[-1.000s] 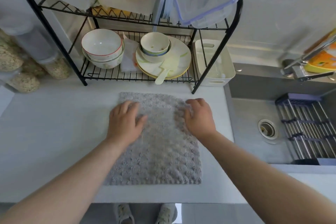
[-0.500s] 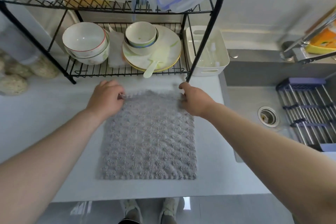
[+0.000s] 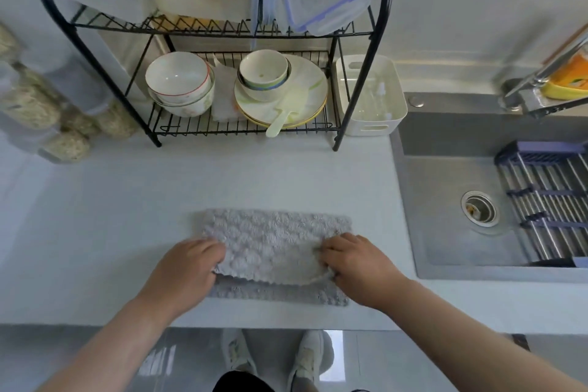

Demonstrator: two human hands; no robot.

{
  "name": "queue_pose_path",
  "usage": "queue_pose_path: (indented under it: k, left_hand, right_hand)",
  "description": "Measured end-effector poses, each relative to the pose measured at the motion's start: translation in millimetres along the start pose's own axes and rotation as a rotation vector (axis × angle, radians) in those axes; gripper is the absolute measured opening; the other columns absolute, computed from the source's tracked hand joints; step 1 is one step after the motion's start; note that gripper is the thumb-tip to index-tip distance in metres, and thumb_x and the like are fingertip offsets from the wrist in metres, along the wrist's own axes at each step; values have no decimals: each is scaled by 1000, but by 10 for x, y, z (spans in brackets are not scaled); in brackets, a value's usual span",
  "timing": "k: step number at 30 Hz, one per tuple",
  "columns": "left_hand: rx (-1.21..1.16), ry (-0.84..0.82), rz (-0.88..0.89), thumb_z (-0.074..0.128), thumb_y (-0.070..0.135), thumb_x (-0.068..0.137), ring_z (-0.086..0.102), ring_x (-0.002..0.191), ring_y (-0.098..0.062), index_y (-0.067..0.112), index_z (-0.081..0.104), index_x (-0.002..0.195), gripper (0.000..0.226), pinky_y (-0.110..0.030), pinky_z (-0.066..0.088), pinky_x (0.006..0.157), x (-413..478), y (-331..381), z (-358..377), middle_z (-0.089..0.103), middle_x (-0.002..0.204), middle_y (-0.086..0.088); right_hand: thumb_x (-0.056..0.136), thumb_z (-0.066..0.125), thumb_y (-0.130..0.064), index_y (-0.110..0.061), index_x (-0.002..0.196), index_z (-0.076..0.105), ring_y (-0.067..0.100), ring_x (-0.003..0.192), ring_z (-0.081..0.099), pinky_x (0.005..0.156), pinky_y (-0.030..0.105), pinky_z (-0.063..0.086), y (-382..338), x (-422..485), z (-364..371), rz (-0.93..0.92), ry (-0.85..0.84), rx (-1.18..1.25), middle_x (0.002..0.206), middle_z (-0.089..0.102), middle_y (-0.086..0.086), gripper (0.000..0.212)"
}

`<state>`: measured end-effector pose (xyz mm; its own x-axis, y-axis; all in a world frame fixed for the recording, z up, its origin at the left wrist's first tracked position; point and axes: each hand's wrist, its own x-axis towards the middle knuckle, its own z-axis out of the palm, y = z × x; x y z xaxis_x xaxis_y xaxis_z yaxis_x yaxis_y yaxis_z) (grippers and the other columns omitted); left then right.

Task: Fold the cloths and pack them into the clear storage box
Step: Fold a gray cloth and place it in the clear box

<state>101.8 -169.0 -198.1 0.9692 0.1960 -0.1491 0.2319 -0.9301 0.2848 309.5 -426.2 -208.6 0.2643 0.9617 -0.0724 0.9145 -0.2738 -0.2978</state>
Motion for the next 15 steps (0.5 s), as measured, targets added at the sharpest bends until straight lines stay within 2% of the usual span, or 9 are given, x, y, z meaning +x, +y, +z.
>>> queue_pose_path:
  k: [3,5,7,8,10,11,13,15]
  left_hand:
    - [16,0,-45,73,-7,52,62,72,-20,19,49,72,41,-24,47,57,-129,7,96,64,80,4]
    - [-15,-9,-40,72,-5,60,69,96,-25,18,50,73,35,-31,54,72,-175,11,126,70,97,-3]
    - [-98,-16,-34,61,3,70,60,119,-26,20,44,73,24,-32,50,87,-193,20,119,69,110,-7]
    - [-132,-27,-45,51,11,74,56,123,-24,22,40,73,15,-31,47,90,-201,21,112,67,113,-7]
    - [-145,-60,-41,34,24,73,56,116,-25,24,34,72,1,-32,50,83,-224,34,101,63,110,-5]
    - [-148,-73,-26,33,25,72,57,112,-26,26,32,72,1,-33,50,81,-241,46,110,61,108,-5]
    - [-121,-101,9,48,15,75,57,118,-30,26,33,71,19,-31,48,94,-298,59,194,61,113,-7]
    - [-14,-70,50,63,7,74,51,128,-36,25,36,68,32,-33,37,104,-343,63,327,60,122,-10]
  right_hand:
    - [64,46,-19,-21,95,67,26,89,65,65,32,56,-46,-65,43,27,-11,22,107,69,-2,38]
    - [64,44,-17,-18,93,64,29,93,65,72,33,57,-77,-97,34,25,-31,88,109,68,1,34]
    - [65,53,-13,-16,81,59,30,94,64,77,29,53,-102,-107,-29,36,-70,143,107,67,5,17]
    - [66,56,-13,-16,77,56,30,96,62,80,27,50,-100,-111,-52,38,-87,161,105,65,7,11]
    - [70,55,-14,-14,74,54,31,101,57,88,30,47,-107,-141,-70,33,-130,188,103,60,9,4]
    - [72,55,-15,-14,74,55,32,106,55,92,34,47,-114,-168,-64,30,-147,171,107,59,11,3]
    - [76,57,-21,-16,78,59,38,125,47,103,43,43,-143,-242,-5,34,-191,63,127,55,15,6]
    - [82,58,-27,-19,84,63,41,141,30,113,50,31,-191,-294,46,34,-244,-49,148,39,18,10]
